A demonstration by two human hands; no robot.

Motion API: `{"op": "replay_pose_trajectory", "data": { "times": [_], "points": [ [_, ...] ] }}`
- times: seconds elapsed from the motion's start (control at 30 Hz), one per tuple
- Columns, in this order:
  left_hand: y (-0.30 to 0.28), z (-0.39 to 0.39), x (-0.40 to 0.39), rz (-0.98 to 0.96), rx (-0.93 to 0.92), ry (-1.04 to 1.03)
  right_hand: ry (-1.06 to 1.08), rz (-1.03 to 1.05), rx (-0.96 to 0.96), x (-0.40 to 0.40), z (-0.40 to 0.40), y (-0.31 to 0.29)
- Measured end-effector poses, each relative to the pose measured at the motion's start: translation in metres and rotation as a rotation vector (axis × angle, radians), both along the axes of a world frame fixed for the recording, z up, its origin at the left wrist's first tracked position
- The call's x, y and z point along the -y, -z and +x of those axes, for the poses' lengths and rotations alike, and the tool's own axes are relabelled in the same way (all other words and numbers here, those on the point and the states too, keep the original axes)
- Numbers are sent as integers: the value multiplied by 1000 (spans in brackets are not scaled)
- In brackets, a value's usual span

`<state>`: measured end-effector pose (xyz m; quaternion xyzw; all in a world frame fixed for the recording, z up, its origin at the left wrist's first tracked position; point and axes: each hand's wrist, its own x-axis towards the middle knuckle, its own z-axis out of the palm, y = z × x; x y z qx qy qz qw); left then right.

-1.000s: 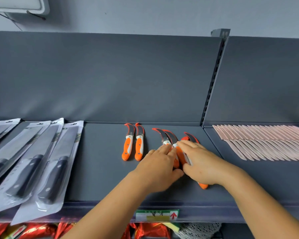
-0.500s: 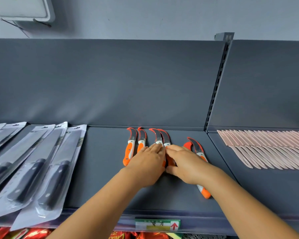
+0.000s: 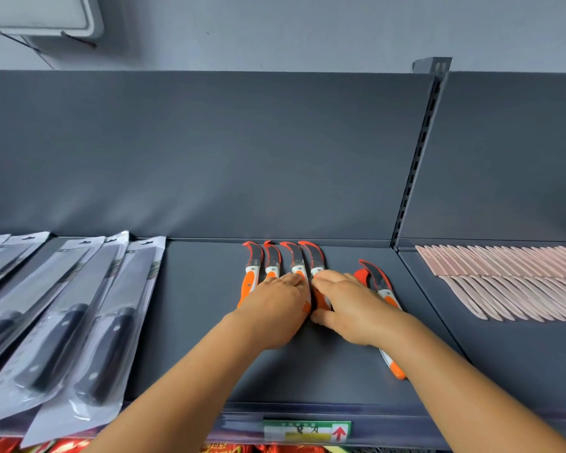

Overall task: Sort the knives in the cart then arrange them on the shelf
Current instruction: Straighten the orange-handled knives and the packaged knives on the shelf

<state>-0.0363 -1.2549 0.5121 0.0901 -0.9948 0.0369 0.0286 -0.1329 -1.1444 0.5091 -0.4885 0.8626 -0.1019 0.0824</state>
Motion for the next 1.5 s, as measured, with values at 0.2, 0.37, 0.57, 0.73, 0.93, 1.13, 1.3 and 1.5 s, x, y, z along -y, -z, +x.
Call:
{"op": "replay_pose_trajectory", "data": {
  "times": [0.2,0.37,0.57,0.73,0.93,1.13,1.3,1.5],
  "points": [
    [-2,3,-17,155,-147,80,71,-162,16,-24,-3,-7],
    [6,-3,-65,216,-146,251,189,-179,-18,-75,-21,6],
    [20,-15,-96,221,-70,196,181,-183,41,-103,-24,21],
    [13,-25,-100,213,-54,-35,218,-165,3,-103,-32,24],
    [15,-33,-107,81,-114,-134,225,-151,49,-96,-36,26],
    [14,-35,-108,203,-182,-233,240,-179,39,-95,-39,28],
    [15,-36,-108,323,-200,-272,222,-177,29,-94,-41,29],
    [18,-31,-89,144,-166,-16,151,-123,72,-96,-41,27]
  ]
}}
